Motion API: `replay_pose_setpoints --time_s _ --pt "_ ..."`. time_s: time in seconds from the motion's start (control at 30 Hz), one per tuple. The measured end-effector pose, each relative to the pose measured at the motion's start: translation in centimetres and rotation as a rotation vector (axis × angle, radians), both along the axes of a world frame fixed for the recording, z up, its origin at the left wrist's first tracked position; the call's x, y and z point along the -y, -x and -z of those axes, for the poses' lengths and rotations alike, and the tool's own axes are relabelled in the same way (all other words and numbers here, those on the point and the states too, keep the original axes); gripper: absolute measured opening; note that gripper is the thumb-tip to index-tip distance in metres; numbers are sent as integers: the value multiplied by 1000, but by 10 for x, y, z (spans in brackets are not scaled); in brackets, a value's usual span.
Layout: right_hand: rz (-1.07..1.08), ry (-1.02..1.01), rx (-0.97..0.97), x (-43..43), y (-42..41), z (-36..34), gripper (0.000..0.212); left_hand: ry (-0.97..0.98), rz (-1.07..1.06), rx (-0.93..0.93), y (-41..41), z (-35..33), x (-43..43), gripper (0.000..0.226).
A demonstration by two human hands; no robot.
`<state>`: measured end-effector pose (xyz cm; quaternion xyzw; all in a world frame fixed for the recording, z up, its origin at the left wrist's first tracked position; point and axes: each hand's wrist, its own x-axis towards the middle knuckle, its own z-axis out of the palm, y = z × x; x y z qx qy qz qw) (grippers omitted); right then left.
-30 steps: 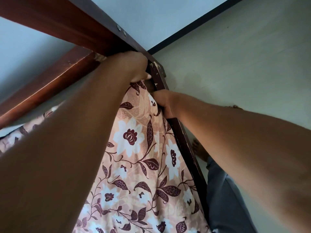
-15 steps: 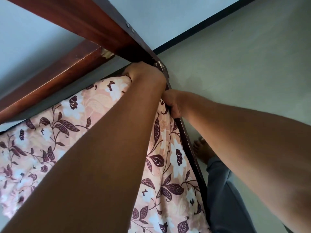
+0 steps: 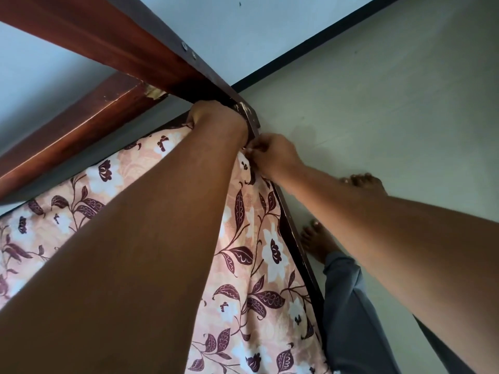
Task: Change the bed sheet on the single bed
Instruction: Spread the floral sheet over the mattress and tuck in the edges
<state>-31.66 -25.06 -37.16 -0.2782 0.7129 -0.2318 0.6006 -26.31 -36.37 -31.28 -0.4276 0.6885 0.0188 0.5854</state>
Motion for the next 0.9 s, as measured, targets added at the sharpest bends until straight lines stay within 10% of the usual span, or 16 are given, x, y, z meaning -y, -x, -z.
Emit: replay_pose_setpoints --time_s 0.33,0.53,0.9 --pt "91 -313 584 4 -24 -8 58 187 -8 -279 3 -9 -22 27" --pt "-5 -282 484 10 -15 -19 33 634 -139 -902 -29 -18 -108 36" --pt "-328 -90 -128 5 -9 -31 58 734 -824 -820 -49 -25 -249 80"
